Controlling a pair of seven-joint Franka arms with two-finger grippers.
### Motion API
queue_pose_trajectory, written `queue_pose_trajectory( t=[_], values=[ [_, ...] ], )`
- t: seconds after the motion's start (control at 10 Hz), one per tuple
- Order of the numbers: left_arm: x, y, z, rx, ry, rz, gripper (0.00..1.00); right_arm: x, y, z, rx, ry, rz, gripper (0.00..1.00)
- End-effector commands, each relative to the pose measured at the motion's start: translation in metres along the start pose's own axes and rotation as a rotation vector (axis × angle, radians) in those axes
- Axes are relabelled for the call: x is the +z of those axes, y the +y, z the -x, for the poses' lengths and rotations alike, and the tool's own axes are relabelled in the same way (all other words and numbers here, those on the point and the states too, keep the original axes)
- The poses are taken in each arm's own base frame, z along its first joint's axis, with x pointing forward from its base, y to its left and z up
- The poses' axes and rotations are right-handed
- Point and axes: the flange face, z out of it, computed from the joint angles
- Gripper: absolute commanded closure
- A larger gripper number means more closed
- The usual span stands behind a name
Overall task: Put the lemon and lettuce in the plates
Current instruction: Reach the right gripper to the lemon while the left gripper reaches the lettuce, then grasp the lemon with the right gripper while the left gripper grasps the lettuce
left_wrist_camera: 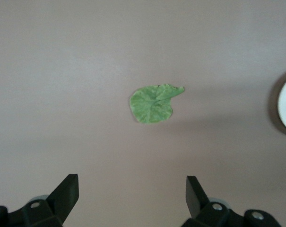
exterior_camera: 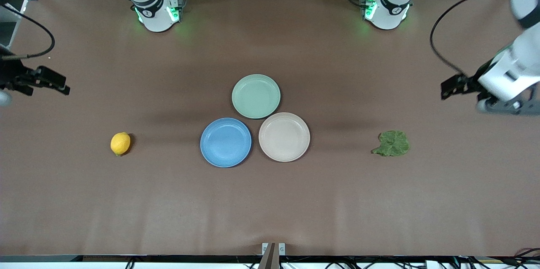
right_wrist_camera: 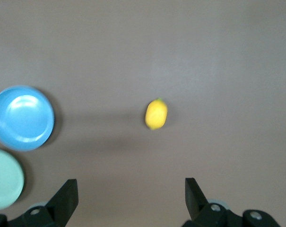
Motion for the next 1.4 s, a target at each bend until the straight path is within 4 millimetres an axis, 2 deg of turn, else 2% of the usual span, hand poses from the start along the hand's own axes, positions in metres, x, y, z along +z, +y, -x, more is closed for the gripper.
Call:
queue_pose_trajectory(
  t=[0.0, 0.2, 0.3, 0.4, 0.6, 0.8, 0.9, 1.1, 1.2, 1.3],
  values=[
    [0.074, 0.003, 0.006, 0.039, 0.004, -0.015, 0.00, 0.075, 0.022, -0.018, 0.018, 0.003, 0.006, 0.00],
    [0.142, 0.005, 0.001, 0.046, -0.022, 0.000, 0.00, 0.177, 0.047, -0.042, 0.062, 0.019, 0.010, 0.00],
    [0.166, 0.006, -0.001, 0.049, -0.017, 0.002, 0.00, 0.215, 0.050, -0.049, 0.060, -0.002, 0.019, 0.00],
    [0.187, 0.006, -0.003, 0.054, -0.021, 0.003, 0.00, 0.242, 0.050, -0.052, 0.060, -0.018, 0.018, 0.00],
    [0.227, 0.007, -0.009, 0.049, -0.018, 0.016, 0.00, 0.286, 0.051, -0.056, 0.064, -0.028, 0.015, 0.00],
    [0.262, 0.010, -0.015, 0.043, 0.004, 0.029, 0.00, 0.328, 0.043, -0.056, 0.060, -0.049, 0.007, 0.00],
    [0.277, 0.014, -0.016, 0.044, 0.014, 0.033, 0.00, 0.344, 0.041, -0.054, 0.060, -0.070, 0.003, 0.00],
    [0.302, 0.015, -0.019, 0.044, 0.042, 0.042, 0.00, 0.362, 0.040, -0.051, 0.058, -0.096, 0.001, 0.00],
    [0.312, 0.018, -0.020, 0.049, 0.050, 0.044, 0.06, 0.375, 0.040, -0.044, 0.058, -0.117, 0.000, 0.00],
    [0.317, 0.022, -0.020, 0.092, 0.057, 0.021, 0.33, 0.380, 0.039, -0.040, 0.058, -0.123, -0.002, 0.00]
  ],
)
